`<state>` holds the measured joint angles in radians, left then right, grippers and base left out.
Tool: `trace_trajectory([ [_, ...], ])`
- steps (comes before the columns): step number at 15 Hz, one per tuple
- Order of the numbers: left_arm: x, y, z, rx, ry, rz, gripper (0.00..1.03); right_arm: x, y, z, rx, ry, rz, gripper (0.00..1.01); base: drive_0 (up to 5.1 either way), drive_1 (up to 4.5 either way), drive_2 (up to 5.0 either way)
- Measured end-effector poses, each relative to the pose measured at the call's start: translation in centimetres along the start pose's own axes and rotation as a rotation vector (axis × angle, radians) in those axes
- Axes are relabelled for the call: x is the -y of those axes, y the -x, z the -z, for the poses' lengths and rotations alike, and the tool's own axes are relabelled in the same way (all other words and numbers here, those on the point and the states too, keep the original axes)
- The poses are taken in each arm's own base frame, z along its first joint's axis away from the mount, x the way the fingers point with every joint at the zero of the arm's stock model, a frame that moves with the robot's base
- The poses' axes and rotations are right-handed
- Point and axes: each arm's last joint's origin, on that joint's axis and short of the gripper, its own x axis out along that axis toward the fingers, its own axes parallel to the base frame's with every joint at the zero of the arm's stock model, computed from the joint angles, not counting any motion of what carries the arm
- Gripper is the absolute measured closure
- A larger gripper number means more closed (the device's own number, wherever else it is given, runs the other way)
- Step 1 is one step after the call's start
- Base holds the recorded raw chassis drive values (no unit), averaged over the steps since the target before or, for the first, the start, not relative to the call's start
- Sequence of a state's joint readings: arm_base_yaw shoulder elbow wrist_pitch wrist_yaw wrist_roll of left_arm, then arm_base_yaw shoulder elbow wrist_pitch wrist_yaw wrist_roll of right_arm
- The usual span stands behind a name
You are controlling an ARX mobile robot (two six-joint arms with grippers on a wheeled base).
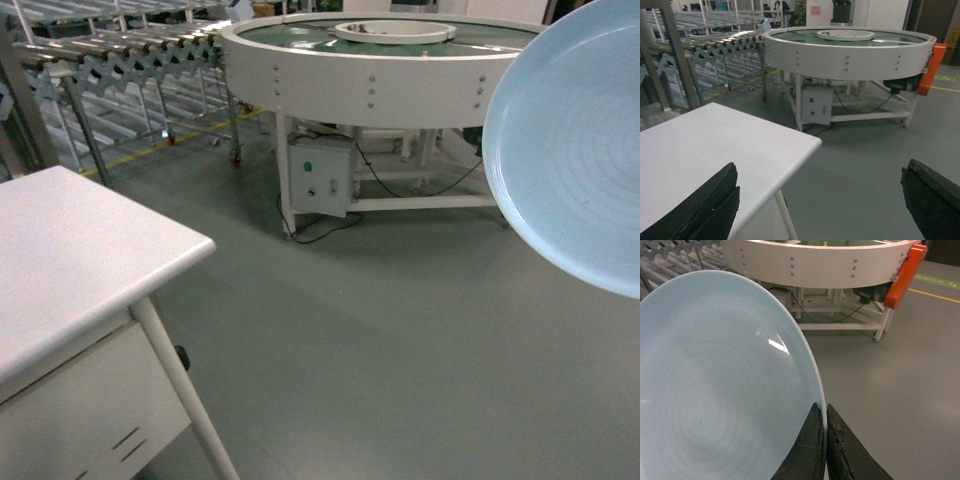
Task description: Place blue tray on left shelf second layer neatly
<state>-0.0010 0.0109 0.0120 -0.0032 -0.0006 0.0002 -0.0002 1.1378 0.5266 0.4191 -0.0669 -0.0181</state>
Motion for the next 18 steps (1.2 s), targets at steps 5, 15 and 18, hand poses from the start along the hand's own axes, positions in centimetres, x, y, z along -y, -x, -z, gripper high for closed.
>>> trace_trajectory([
  [5,0.00,0.00,0.01,-0.001,0.000,0.000,0.05,0.00,0.00,0.00,0.000,0.000,0.000,0.99,2.4,-1.51,-5.5],
  [15,0.00,0.00,0.01,-0.001,0.000,0.000,0.05,0.00,0.00,-0.01,0.001,0.000,0.000,0.99,2.5,-1.43,-5.4],
  [18,0.00,0.00,0.02,-0.002,0.000,-0.001,0.05,0.00,0.02,-0.04,0.003,0.000,0.000,0.99,2.5,-1.40,-5.4],
])
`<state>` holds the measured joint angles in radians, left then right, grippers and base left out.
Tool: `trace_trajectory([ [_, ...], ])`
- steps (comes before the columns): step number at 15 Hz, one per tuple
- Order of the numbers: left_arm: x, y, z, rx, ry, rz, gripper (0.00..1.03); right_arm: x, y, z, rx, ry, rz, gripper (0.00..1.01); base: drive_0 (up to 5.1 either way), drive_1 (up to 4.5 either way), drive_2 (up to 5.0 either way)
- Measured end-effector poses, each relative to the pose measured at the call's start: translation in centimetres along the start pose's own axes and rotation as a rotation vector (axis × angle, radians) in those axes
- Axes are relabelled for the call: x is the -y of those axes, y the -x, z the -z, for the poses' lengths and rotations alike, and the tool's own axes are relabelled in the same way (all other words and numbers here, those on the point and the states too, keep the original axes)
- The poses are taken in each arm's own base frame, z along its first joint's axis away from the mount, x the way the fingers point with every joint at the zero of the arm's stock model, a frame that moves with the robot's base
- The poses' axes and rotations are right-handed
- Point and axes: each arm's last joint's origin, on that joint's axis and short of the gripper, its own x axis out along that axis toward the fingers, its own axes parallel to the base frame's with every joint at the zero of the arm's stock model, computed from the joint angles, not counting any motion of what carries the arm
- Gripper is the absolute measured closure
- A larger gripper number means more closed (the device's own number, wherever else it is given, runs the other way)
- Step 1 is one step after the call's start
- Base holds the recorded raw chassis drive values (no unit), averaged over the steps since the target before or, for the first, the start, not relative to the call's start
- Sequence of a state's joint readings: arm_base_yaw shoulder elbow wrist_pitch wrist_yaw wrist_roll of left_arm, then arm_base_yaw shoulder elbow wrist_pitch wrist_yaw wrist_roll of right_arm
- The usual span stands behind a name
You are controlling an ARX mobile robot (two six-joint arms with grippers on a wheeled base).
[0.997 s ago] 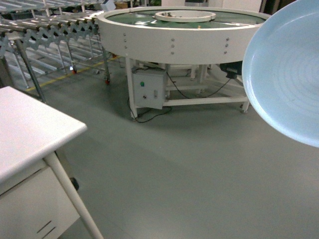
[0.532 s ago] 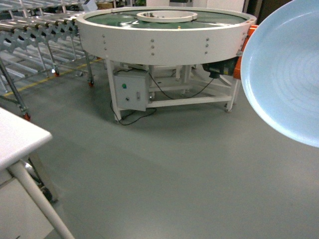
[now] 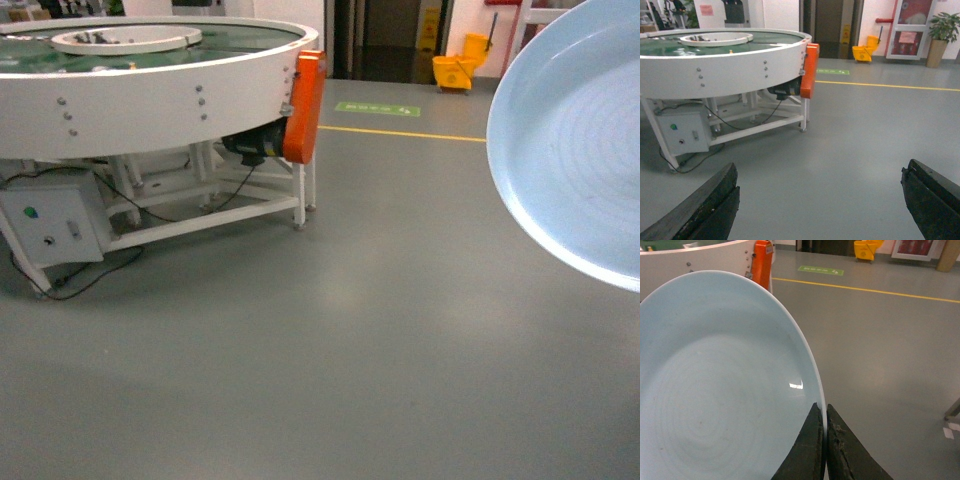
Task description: Place blue tray on left shelf second layer neatly
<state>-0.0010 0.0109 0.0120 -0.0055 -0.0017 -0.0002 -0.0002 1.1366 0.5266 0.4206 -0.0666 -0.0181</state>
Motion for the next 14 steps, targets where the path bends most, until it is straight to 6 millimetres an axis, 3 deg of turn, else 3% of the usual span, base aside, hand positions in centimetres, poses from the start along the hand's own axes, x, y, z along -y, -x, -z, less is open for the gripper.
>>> trace_trajectory([
  [14,0.00,0.00,-0.03,0.003,0.000,0.001,0.05,0.16,0.00,0.04,-0.003,-0.001,0.010,0.99,2.5,-1.40,-5.4],
])
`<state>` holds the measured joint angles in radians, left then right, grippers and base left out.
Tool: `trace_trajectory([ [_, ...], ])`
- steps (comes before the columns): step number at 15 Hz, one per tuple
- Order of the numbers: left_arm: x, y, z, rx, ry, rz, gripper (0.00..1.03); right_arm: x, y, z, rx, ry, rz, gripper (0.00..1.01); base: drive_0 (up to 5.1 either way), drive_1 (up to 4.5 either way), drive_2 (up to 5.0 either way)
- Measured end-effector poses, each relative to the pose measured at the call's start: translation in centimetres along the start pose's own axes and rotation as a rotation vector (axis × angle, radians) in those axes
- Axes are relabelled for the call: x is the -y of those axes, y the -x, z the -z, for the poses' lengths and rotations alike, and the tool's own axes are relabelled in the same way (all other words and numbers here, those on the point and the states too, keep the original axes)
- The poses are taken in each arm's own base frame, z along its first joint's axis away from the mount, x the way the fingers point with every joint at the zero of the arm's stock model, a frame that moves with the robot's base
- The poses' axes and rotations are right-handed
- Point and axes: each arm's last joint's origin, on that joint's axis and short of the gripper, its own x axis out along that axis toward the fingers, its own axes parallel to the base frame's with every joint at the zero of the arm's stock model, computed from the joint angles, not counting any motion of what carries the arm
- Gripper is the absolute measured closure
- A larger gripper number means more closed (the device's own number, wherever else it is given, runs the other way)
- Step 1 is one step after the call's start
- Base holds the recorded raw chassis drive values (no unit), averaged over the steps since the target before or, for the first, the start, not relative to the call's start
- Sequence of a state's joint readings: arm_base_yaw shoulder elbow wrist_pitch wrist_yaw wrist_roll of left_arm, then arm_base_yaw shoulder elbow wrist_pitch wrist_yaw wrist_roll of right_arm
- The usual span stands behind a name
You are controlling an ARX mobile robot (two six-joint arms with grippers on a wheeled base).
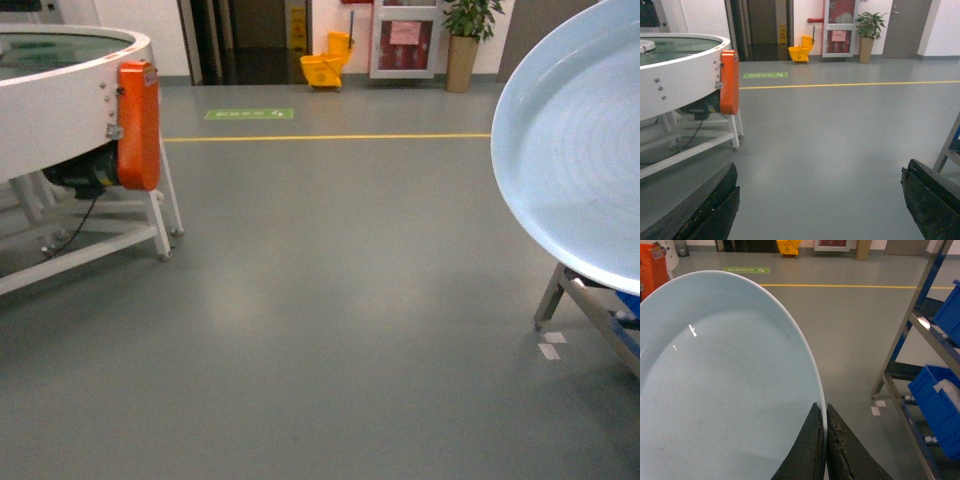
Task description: Place blue tray on left shelf second layer neatly
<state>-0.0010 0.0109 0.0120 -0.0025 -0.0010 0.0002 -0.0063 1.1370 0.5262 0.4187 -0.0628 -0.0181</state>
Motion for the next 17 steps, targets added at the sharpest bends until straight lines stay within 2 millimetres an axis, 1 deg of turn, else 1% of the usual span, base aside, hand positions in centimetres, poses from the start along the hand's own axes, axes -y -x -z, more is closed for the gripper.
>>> trace_trajectory([
  [4,0.00,0.00,-0.01,0.002,0.000,0.000,0.05,-0.02,-0.01,0.00,0.000,0.000,-0.002,0.99,2.5,-1.40,-5.4],
  [17,0.00,0.00,0.01,-0.001,0.000,-0.002,0.05,-0.16,-0.03,0.01,0.000,0.001,-0.011,0.99,-1.6,2.71,-5.8],
])
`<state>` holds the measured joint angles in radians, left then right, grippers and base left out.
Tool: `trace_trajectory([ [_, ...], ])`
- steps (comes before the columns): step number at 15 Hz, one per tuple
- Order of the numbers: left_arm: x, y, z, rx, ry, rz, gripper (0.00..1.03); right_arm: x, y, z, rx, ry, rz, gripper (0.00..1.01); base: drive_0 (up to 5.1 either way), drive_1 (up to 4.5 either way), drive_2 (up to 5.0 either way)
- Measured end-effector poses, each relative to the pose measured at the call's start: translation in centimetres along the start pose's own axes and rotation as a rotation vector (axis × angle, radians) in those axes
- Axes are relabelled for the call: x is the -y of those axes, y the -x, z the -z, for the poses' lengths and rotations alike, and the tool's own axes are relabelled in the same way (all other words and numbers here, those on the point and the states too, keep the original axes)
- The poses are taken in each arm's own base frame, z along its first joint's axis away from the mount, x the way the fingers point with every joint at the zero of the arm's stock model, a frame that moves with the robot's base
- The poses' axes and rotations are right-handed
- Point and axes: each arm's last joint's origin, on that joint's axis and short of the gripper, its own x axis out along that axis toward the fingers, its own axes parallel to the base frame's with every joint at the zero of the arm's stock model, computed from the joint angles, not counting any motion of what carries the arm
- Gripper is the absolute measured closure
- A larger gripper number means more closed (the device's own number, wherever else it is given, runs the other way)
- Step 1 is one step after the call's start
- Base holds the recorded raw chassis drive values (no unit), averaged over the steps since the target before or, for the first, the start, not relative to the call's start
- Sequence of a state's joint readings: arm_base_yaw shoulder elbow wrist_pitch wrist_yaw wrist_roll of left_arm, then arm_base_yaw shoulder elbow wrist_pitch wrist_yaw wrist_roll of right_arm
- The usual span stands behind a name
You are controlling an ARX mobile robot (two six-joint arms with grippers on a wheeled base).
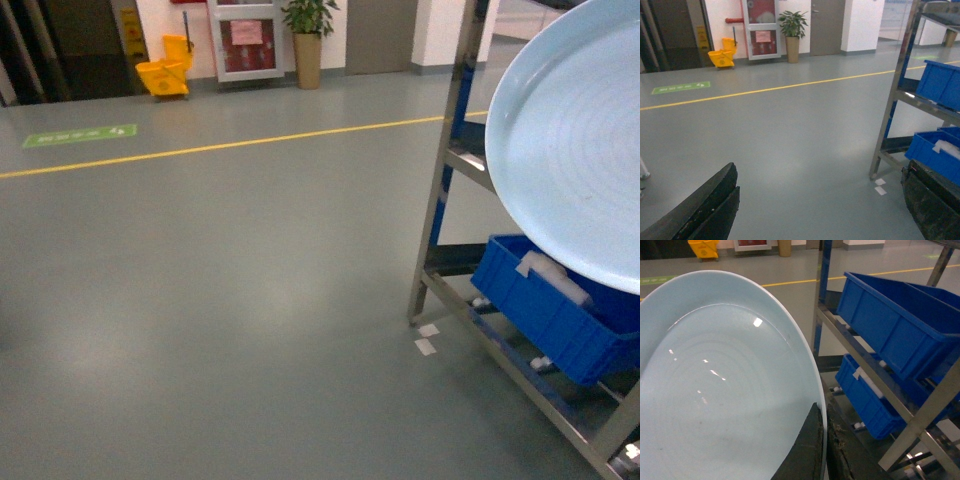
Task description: Place blue tray on left shelf second layer neatly
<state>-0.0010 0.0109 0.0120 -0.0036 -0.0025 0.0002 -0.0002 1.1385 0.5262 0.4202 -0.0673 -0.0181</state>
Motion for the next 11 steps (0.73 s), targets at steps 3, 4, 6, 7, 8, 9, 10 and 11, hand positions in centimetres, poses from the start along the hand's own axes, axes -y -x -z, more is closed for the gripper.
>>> trace_trajectory([
  [3,0.00,0.00,-0.01,0.002,0.000,0.002,0.05,0.02,0.01,0.00,0.000,0.000,0.001,0.99,-1.6,2.71,-5.8],
  [4,0.01,0.00,0.01,-0.001,0.000,0.002,0.05,0.01,0.01,-0.01,0.001,0.000,0.001,0.99,-1.6,2.71,-5.8],
  [6,0.00,0.00,0.00,0.000,0.000,0.000,0.05,0.00,0.01,0.00,-0.001,0.000,0.000,0.99,-1.6,2.02,-5.2],
  [7,0.01,0.00,-0.04,0.004,0.000,0.002,0.05,0.00,0.05,-0.10,0.008,0.001,0.000,0.99,-1.6,1.33,-4.5],
  [8,0.01,0.00,0.04,-0.004,0.000,0.004,0.05,0.04,-0.12,0.23,-0.016,-0.001,0.005,0.99,-1.6,1.33,-4.5],
  [9,0.00,0.00,-0.01,0.001,0.000,0.001,0.05,0.06,-0.10,0.15,-0.009,-0.001,0.009,0.99,-1.6,1.33,-4.5],
  [10,0.00,0.00,0.00,0.000,0.000,0.002,0.05,0.00,-0.04,-0.01,0.003,0.000,0.000,0.99,-1.6,1.33,-4.5],
  [11,0.00,0.00,0.00,0.000,0.000,0.002,0.05,0.00,-0.06,0.09,-0.006,0.000,0.001,0.99,-1.6,1.33,-4.5],
])
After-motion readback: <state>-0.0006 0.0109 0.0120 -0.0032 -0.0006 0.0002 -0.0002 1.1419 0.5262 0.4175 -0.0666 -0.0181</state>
